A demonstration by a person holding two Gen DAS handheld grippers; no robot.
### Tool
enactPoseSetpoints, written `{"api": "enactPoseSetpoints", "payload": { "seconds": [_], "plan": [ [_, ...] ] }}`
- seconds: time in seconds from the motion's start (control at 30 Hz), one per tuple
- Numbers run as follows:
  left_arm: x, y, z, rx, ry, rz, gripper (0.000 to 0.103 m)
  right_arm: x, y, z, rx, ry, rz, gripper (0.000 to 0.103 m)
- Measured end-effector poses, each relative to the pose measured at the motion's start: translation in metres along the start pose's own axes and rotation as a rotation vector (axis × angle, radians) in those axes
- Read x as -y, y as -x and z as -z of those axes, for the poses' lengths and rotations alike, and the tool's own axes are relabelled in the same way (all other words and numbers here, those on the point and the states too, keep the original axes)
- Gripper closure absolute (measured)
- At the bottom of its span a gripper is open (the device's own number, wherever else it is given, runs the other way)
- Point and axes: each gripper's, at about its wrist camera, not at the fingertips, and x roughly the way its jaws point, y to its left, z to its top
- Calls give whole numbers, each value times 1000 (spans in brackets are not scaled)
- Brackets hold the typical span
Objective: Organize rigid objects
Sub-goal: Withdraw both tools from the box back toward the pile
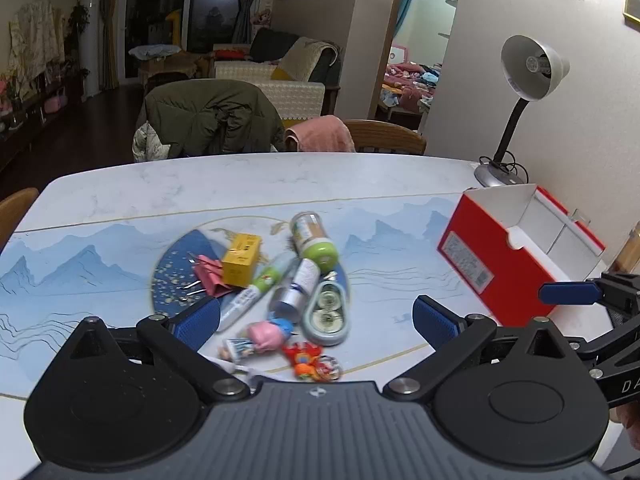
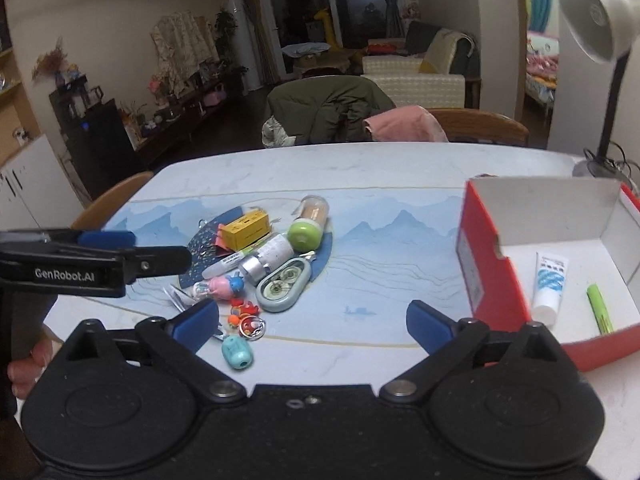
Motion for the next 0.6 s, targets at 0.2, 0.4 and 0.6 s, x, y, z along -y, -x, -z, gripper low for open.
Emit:
{"api": "enactPoseSetpoints", "payload": {
  "seconds": [0.2,0.4,0.6],
  "plan": [
    [-24,-16,15,-35,2,-17,0,-24,-20,7,-10,8,32,1],
    [-49,-37,31,-71,46,-26,0,-46,-44,15,-51,93,66,1],
    [-69,-55,49,-110,87,-16,0,-59,-70,23,-148,149,15,1]
  ]
}}
